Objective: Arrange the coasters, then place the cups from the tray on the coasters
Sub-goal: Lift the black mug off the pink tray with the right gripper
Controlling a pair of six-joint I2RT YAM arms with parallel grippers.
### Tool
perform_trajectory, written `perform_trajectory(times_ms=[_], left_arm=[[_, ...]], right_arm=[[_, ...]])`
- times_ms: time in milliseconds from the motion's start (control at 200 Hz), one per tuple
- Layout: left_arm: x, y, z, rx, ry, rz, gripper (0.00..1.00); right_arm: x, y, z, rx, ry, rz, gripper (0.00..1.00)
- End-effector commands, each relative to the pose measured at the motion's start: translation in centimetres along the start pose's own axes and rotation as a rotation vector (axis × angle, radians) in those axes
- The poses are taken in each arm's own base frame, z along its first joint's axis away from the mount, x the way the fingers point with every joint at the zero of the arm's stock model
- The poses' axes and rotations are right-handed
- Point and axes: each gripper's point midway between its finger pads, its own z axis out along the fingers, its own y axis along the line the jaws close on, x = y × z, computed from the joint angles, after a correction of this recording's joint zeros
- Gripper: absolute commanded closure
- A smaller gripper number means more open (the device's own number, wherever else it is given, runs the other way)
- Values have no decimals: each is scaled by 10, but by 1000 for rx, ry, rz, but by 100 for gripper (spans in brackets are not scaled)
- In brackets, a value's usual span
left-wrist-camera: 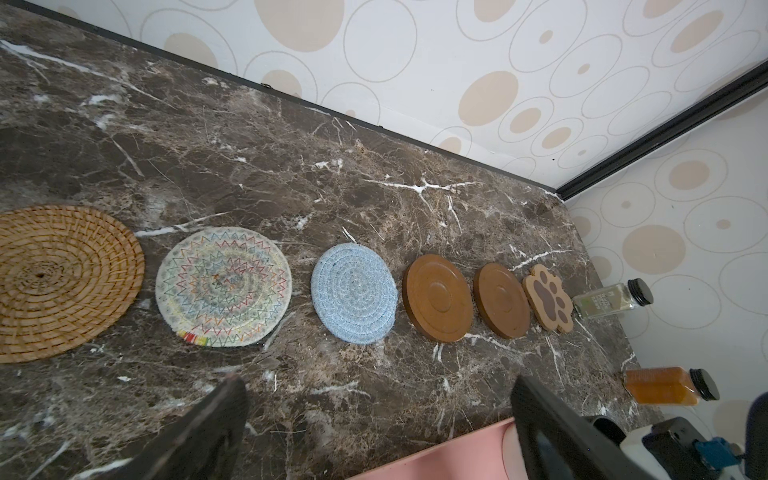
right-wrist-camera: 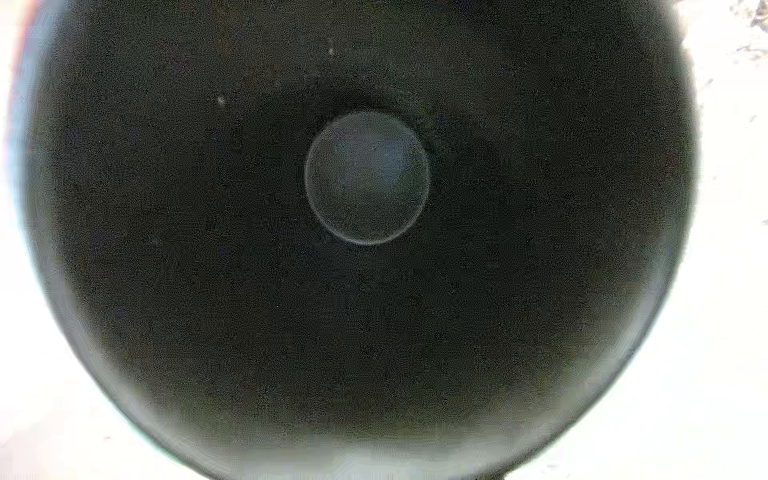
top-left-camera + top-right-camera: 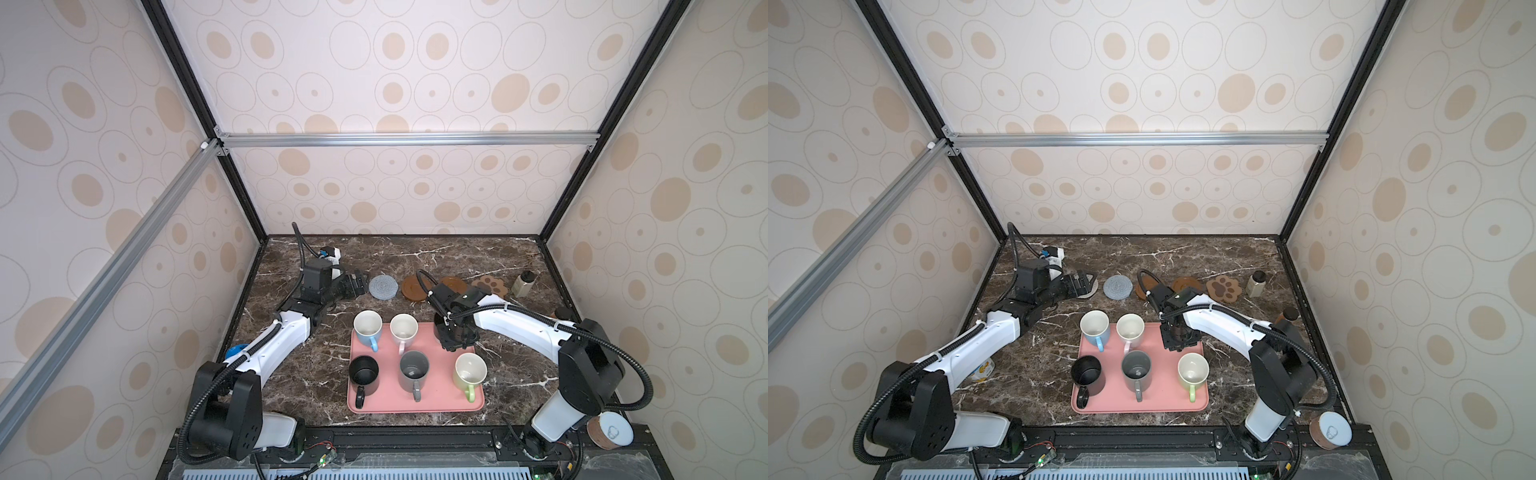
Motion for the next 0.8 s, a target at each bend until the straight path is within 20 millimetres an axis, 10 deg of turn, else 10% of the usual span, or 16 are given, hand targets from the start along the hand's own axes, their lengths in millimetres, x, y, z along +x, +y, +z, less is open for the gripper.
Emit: perform_trajectory(times_ms=[0, 795], left_arm=[[-12, -5, -8, 7, -36, 1, 0], [-11, -4, -11, 1, -40, 2, 0]], right_arm=[[-3, 1, 2, 16, -8, -9, 67], [-8, 2, 5, 18, -17, -16, 89]])
